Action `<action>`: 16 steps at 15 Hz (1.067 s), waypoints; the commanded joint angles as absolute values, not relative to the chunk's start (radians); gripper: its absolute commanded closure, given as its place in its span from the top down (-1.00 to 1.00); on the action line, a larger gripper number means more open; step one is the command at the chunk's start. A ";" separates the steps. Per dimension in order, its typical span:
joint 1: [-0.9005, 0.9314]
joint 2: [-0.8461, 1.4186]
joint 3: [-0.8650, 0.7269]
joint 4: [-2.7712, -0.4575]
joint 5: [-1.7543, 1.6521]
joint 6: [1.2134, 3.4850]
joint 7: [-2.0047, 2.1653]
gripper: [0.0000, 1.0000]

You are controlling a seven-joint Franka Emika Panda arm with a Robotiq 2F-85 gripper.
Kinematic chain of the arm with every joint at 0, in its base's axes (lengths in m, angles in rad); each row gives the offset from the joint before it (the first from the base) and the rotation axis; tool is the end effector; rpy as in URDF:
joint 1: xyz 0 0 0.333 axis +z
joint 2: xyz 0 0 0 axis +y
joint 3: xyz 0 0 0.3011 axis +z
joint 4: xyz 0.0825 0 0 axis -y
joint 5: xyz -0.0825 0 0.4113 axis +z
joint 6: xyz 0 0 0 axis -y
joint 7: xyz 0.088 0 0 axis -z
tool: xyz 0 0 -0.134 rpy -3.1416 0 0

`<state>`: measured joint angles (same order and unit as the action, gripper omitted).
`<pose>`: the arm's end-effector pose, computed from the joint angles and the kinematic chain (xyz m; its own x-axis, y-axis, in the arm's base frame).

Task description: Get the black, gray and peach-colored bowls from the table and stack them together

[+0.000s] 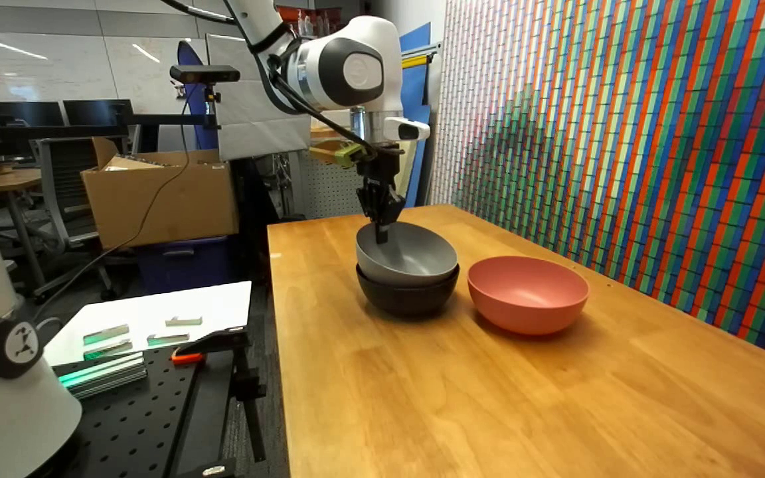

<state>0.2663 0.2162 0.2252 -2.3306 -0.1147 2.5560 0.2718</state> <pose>0.4688 0.2558 0.1848 0.9523 0.3045 0.0199 0.3043 -0.9525 0.0121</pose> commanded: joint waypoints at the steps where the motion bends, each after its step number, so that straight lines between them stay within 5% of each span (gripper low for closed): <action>1: 0.293 0.203 0.202 -2.327 -0.146 2.547 0.317 -0.95; 8: 0.316 0.181 0.140 -2.359 -0.332 2.564 0.449 -0.94; 9: 0.317 0.181 0.139 -2.363 -0.349 2.573 0.459 -0.39; 10: 0.319 0.183 0.139 -2.363 -0.363 2.570 0.472 -0.72; 11: 0.322 0.185 0.141 -2.364 -0.369 2.571 0.485 -0.25; 13: 0.323 0.181 0.148 -2.368 -0.366 2.579 0.490 -0.20; 16: 0.323 0.164 0.154 -2.360 -0.343 2.565 0.477 0.23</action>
<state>0.3119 0.2072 0.1611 -2.3479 -0.3416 2.5609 0.4605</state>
